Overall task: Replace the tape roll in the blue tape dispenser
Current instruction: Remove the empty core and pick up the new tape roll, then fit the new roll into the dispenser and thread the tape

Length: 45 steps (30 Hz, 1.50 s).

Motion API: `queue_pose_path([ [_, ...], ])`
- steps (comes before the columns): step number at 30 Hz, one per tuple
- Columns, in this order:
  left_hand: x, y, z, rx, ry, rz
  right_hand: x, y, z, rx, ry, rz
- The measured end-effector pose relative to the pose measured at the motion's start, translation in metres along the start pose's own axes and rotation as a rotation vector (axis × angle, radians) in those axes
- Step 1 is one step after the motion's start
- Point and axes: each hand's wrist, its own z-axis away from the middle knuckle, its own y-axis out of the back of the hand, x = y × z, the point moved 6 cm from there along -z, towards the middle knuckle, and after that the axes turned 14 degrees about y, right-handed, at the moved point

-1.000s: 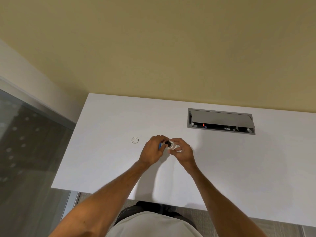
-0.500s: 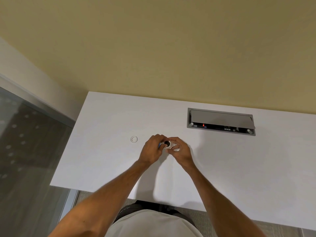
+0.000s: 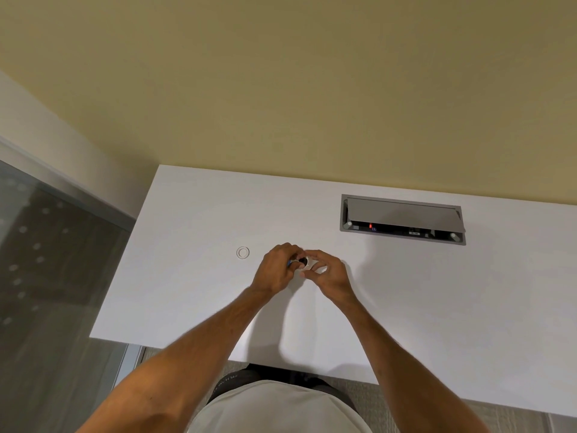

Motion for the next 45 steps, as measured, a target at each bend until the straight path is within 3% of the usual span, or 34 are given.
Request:
queue_pose_path([
  [15,-0.005,0.001,-0.006,-0.033,0.039,0.043,-0.006,-0.003,-0.007,-0.071,-0.005,0.09],
  [24,-0.03,0.004,-0.001,-0.033,0.137,0.192,-0.013,-0.015,-0.014,-0.131,0.066,0.335],
  [29,-0.047,0.014,-0.001,-0.014,0.155,0.136,-0.015,-0.024,-0.02,-0.191,0.099,0.488],
  [36,-0.068,0.002,-0.008,-0.194,0.111,0.014,-0.025,-0.043,-0.034,-0.25,0.176,0.659],
  [45,-0.086,-0.008,-0.024,-0.184,0.025,-0.116,-0.02,-0.072,-0.056,-0.322,0.185,0.829],
])
